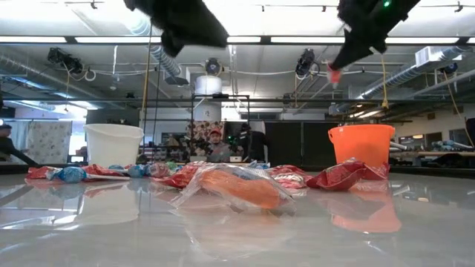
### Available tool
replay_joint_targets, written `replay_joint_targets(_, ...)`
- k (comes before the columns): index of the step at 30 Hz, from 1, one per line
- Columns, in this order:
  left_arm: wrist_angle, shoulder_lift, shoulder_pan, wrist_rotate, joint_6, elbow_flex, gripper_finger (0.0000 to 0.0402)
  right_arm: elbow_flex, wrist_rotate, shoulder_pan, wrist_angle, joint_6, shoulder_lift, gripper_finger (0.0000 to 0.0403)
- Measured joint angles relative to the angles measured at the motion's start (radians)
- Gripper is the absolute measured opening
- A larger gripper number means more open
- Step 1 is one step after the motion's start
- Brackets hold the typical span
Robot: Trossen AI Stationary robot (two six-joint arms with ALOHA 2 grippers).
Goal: Sort candy by brand, put in halloween buckets
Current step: Put the red gummy into the top orange bucket
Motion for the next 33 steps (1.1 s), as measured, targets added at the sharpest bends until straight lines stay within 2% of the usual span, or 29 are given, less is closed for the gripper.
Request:
replay_joint_targets(3, 0.034, 0.064, -0.028, 0.0, -0.017, 0.0, 0.0101, 0.052, -0.029, -0.156, -0.073, -0.009, 0.019, 0.0007)
replay_joint_targets(8, 0.057, 0.157, -0.049, 0.014, -0.036, 0.0, 0.0101, 0.048, -0.181, -0.413, -0.078, -0.032, 0.076, 0.0008)
replay_joint_targets(14, 0.035, 0.169, -0.052, 0.038, -0.106, 0.0, 0.0101, 0.018, -0.215, -0.603, -0.076, -0.052, 0.2, 0.0009)
replay_joint_targets(20, 0.034, 0.174, -0.069, 0.081, -0.108, 0.0, 0.0101, -0.009, -0.285, -0.686, -0.02, -0.108, 0.325, 0.0014)
replay_joint_targets(24, 0.03, 0.199, -0.083, 0.083, -0.105, 0.0, 0.0101, -0.011, -0.318, -0.699, 0.01, -0.141, 0.364, 0.0043)
replay_joint_targets(30, 0.032, 0.255, -0.103, 0.1, -0.104, 0.0, 0.0102, -0.011, -0.331, -0.7, 0.013, -0.155, 0.29, 0.0112)
replay_joint_targets(33, 0.06, 0.291, -0.108, 0.17, -0.096, 0.0, 0.0102, -0.011, -0.366, -0.697, 0.011, -0.154, 0.213, 0.014)
